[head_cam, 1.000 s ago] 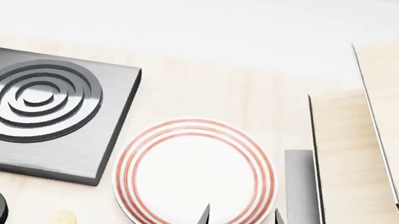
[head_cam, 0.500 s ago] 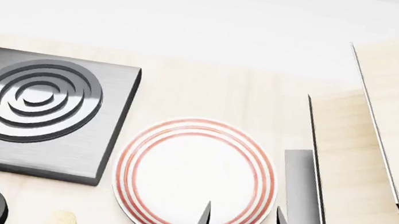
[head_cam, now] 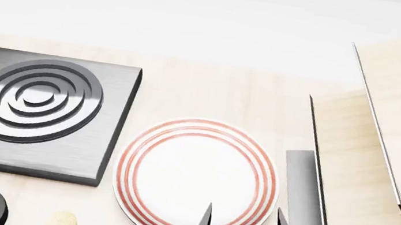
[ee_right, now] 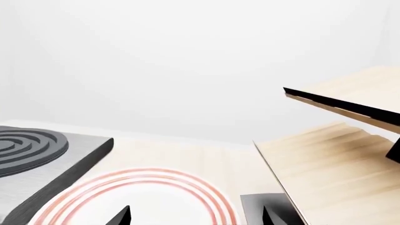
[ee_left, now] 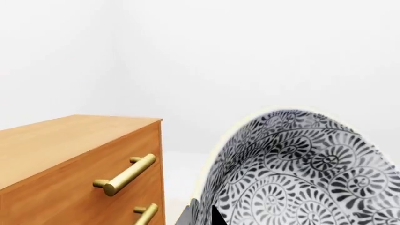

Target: Pick up the akita bowl and put it on the plate.

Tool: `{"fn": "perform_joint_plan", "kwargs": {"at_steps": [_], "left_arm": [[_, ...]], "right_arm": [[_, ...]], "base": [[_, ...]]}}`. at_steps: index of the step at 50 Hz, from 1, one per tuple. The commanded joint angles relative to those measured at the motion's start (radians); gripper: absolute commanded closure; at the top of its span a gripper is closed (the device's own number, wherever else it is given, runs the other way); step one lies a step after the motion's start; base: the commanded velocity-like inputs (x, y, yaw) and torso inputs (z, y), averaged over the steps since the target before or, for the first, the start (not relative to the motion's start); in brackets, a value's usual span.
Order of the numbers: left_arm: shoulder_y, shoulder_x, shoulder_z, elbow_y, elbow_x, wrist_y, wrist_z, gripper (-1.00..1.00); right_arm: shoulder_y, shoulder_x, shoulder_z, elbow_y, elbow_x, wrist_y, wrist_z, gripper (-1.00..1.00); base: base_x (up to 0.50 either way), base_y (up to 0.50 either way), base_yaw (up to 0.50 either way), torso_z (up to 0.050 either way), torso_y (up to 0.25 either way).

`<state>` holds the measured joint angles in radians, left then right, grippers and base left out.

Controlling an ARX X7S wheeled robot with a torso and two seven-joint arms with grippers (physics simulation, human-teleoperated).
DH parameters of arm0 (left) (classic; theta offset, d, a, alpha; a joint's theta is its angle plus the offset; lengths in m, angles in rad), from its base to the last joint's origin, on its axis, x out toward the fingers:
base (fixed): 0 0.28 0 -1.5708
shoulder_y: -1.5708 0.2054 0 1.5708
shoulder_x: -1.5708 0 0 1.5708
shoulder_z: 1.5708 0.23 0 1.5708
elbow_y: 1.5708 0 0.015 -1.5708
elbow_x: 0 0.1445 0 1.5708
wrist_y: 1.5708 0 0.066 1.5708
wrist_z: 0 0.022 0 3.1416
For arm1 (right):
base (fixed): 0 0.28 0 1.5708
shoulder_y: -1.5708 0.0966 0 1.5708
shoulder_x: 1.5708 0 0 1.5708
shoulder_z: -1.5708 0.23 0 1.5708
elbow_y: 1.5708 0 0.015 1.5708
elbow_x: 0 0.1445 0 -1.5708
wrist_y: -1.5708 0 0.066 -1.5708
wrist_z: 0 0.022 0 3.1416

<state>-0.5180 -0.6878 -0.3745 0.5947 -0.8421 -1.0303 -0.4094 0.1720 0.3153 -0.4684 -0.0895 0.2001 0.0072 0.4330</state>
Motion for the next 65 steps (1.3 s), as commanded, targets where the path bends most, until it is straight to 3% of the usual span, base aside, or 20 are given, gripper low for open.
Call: {"fn": "perform_joint_plan", "kwargs": {"at_steps": [1, 16, 34, 65], "left_arm": [[-0.140, 0.007, 0.088, -0.095, 0.024, -0.001, -0.013, 1.00], [-0.259, 0.027, 0.176, -0.184, 0.052, 0.010, -0.005, 1.00], [-0.369, 0.091, 0.376, -0.280, 0.118, 0.029, 0.032, 1.00], [-0.450, 0.192, 0.464, -0.440, 0.123, 0.066, 0.086, 1.00]], "right_arm": [[0.003, -0.001, -0.001, 0.017, 0.003, -0.009, 0.000, -1.00], [0.005, -0.002, -0.006, 0.028, 0.004, -0.014, 0.001, -1.00], [0.006, -0.001, -0.010, 0.037, 0.007, -0.021, 0.003, -1.00], [0.011, 0.000, -0.018, 0.051, 0.012, -0.028, 0.005, -1.00]], "base": [[0.00, 0.00, 0.00, 0.000, 0.000], [0.00, 0.00, 0.00, 0.000, 0.001], [0.00, 0.00, 0.00, 0.000, 0.000], [0.00, 0.00, 0.00, 0.000, 0.001]]}}
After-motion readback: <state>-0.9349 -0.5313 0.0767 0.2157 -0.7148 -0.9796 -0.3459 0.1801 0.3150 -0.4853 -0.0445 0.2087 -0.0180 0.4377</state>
